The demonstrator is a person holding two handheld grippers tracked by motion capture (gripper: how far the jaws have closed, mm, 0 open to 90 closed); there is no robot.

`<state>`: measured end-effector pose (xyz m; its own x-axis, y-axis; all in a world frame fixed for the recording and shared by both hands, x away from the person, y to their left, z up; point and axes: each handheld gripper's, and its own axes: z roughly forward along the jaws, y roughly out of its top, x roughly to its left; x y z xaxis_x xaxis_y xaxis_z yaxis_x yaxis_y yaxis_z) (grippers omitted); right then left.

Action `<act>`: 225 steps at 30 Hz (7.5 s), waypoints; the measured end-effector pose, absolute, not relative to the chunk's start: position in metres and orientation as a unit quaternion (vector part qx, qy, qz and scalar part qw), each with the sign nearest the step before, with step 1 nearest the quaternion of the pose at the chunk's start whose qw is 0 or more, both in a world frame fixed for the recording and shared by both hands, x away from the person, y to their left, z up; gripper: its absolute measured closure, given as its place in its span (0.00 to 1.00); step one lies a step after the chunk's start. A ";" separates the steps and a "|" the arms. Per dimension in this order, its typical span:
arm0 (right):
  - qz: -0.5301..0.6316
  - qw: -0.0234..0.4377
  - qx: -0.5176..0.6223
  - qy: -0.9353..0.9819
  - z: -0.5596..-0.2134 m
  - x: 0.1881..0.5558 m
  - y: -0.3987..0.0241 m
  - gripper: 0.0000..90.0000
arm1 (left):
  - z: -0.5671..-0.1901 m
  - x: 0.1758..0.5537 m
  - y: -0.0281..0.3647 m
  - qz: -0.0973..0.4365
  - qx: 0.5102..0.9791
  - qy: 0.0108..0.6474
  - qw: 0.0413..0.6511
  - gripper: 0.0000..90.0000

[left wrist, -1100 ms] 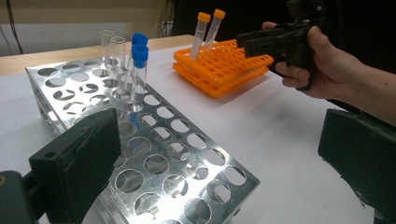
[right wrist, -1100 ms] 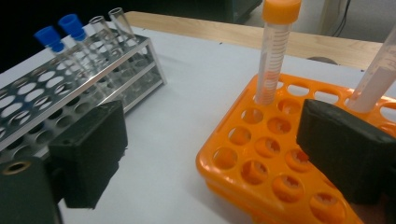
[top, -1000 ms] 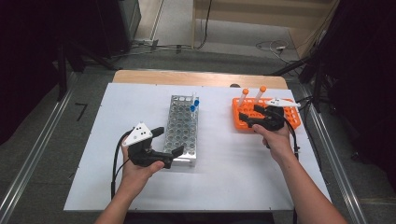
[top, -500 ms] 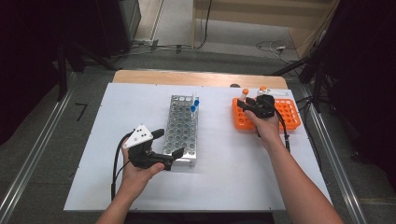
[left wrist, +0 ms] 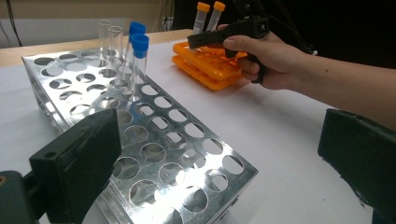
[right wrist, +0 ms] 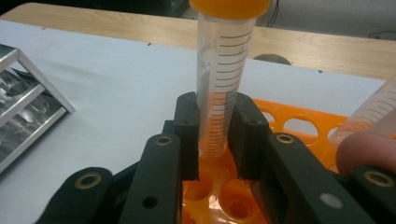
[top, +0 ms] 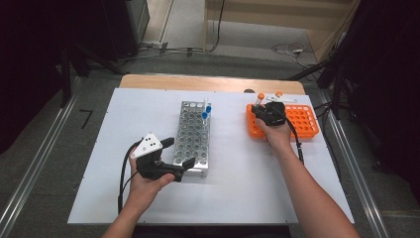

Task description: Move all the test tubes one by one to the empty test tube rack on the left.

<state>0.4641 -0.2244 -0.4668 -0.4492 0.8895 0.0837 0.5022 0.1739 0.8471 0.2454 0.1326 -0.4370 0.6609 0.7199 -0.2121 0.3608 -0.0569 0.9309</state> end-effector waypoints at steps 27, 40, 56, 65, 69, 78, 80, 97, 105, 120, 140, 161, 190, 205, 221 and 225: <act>0.501 0.224 0.385 0.742 -0.420 0.382 -0.232 0.81 | -0.433 0.244 0.126 0.160 0.712 0.370 0.574 0.00; 0.506 0.192 0.336 0.771 -0.430 0.316 -0.223 0.81 | -0.430 0.243 0.113 0.153 0.717 0.357 0.579 0.01; 0.505 0.149 0.280 0.803 -0.442 0.268 -0.197 0.81 | -0.424 0.243 0.080 0.125 0.736 0.295 0.596 0.40; 0.499 0.131 0.251 0.819 -0.446 0.255 -0.176 0.81 | -0.426 0.244 0.062 0.114 0.750 0.274 0.591 0.56; 0.498 0.124 0.241 0.824 -0.447 0.251 -0.169 0.81 | -0.426 0.243 0.057 0.109 0.756 0.262 0.590 0.64; 0.496 0.118 0.223 0.831 -0.447 0.246 -0.163 0.81 | -0.432 0.246 0.046 0.101 0.773 0.239 0.578 0.79; 0.494 0.118 0.222 0.832 -0.448 0.246 -0.162 0.81 | -0.432 0.246 0.046 0.107 0.773 0.242 0.577 0.81; 0.505 0.102 0.231 0.825 -0.452 0.261 -0.188 0.44 | -0.423 0.268 0.067 0.143 0.748 0.290 0.580 0.83; 0.503 0.121 0.265 0.814 -0.451 0.268 -0.219 0.08 | -0.419 0.293 0.090 0.176 0.726 0.327 0.579 0.83; 0.497 0.130 0.306 0.801 -0.458 0.266 -0.271 0.02 | -0.416 0.333 0.098 0.214 0.704 0.357 0.575 0.83; 0.498 0.130 0.320 0.795 -0.461 0.266 -0.287 0.02 | -0.429 0.358 0.077 0.251 0.716 0.370 0.536 0.83; 0.498 0.128 0.326 0.793 -0.463 0.268 -0.288 0.03 | -0.427 0.352 0.071 0.257 0.733 0.372 0.508 0.72; 0.488 0.199 0.384 0.758 -0.442 0.360 -0.279 0.05 | -0.430 0.291 0.111 0.163 0.714 0.374 0.569 0.01; 0.469 0.222 0.467 0.716 -0.455 0.441 -0.278 0.27 | -0.436 0.259 0.129 0.150 0.708 0.373 0.580 0.00; 0.416 0.256 0.541 0.684 -0.458 0.479 -0.269 0.63 | -0.439 0.256 0.129 0.140 0.708 0.373 0.583 0.00; 0.409 0.273 0.540 0.683 -0.457 0.478 -0.266 0.79 | -0.440 0.257 0.129 0.141 0.708 0.375 0.582 0.00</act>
<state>0.4776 -0.2662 -0.4570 -0.2674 0.9611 0.0692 0.5156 0.0820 0.8529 0.2569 0.1294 -0.4395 0.6784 0.6952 -0.2376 0.3678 -0.0414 0.9290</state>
